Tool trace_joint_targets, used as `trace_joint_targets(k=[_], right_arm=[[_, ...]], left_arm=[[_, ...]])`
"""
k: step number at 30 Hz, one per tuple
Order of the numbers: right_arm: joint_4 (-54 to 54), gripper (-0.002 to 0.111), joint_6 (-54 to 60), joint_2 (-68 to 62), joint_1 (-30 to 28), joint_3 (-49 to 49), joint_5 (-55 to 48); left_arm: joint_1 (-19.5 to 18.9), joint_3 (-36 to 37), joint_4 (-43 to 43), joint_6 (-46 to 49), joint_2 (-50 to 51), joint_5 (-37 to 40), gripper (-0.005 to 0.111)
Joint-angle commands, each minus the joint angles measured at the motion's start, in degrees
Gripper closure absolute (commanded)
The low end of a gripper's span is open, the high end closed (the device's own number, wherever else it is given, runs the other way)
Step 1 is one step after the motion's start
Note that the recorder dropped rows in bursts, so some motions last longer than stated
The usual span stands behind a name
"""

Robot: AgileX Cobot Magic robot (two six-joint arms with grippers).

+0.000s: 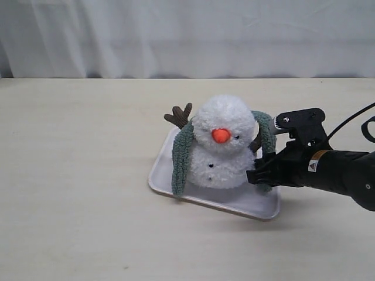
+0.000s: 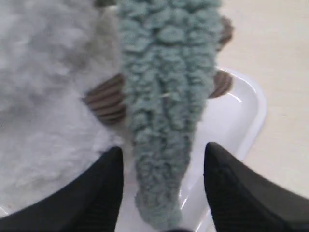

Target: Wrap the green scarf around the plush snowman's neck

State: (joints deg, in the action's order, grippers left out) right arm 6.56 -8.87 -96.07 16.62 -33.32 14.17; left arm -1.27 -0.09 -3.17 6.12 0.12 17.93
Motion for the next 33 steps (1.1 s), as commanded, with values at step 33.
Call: trace_joint_targets(k=[33], right_arm=[[2.88, 0.104, 1.62, 13.42, 10.8, 0.03, -16.01]], left_arm=[[-0.1, 0.09, 0.12, -0.38, -0.12, -0.39, 0.107]])
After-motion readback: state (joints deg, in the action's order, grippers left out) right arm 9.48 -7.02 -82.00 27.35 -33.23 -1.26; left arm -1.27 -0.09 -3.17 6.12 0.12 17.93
